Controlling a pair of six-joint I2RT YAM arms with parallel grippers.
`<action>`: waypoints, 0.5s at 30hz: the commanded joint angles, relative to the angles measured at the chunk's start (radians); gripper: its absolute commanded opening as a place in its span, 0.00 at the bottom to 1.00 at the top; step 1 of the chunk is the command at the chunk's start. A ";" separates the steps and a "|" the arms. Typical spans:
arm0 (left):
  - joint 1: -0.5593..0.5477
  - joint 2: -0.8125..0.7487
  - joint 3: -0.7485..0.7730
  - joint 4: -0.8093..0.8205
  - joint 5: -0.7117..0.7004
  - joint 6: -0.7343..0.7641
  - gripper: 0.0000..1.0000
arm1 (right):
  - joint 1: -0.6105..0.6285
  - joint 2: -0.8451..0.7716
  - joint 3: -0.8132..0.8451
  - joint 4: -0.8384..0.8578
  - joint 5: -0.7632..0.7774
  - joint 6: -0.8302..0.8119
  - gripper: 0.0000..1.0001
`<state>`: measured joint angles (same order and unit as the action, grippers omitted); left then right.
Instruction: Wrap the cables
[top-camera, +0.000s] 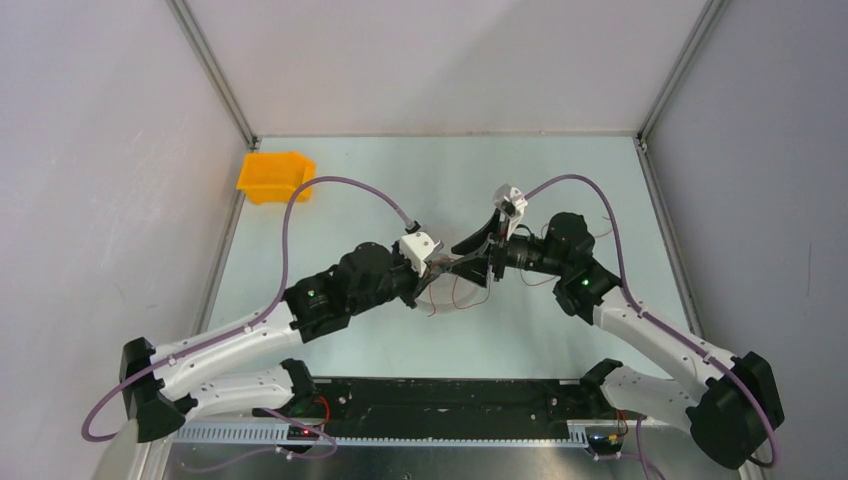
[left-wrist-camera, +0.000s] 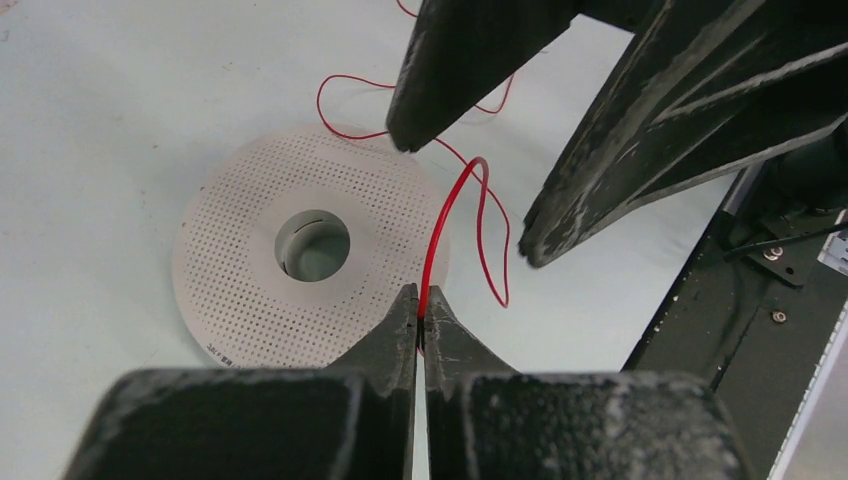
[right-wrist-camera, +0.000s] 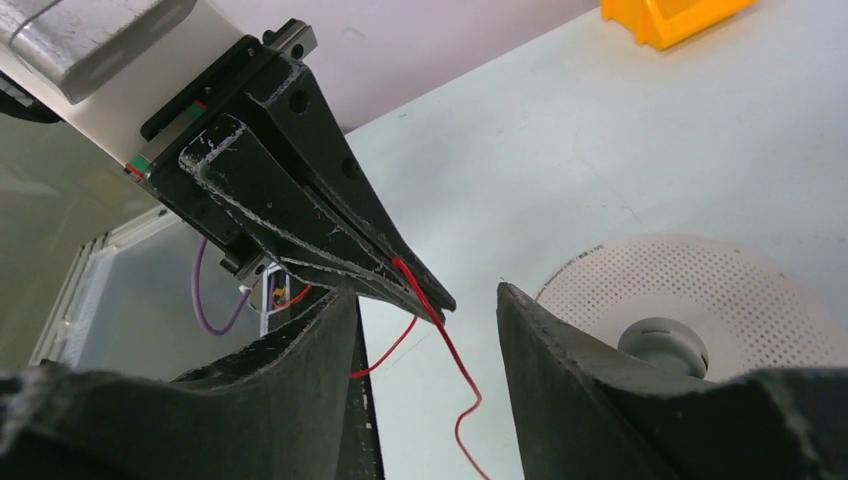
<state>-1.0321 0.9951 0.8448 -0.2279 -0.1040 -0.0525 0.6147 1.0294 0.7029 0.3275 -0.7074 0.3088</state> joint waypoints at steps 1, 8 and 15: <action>-0.008 -0.012 0.046 0.019 0.043 -0.014 0.04 | 0.029 0.029 0.069 0.051 -0.018 -0.056 0.55; -0.009 -0.035 0.047 0.018 0.032 -0.032 0.07 | 0.037 0.041 0.081 0.035 -0.002 -0.053 0.21; -0.008 -0.064 0.028 0.020 0.007 -0.043 0.19 | 0.017 -0.023 0.081 0.047 0.022 -0.007 0.00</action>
<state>-1.0321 0.9585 0.8455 -0.2279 -0.0772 -0.0799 0.6460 1.0630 0.7357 0.3244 -0.7063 0.2691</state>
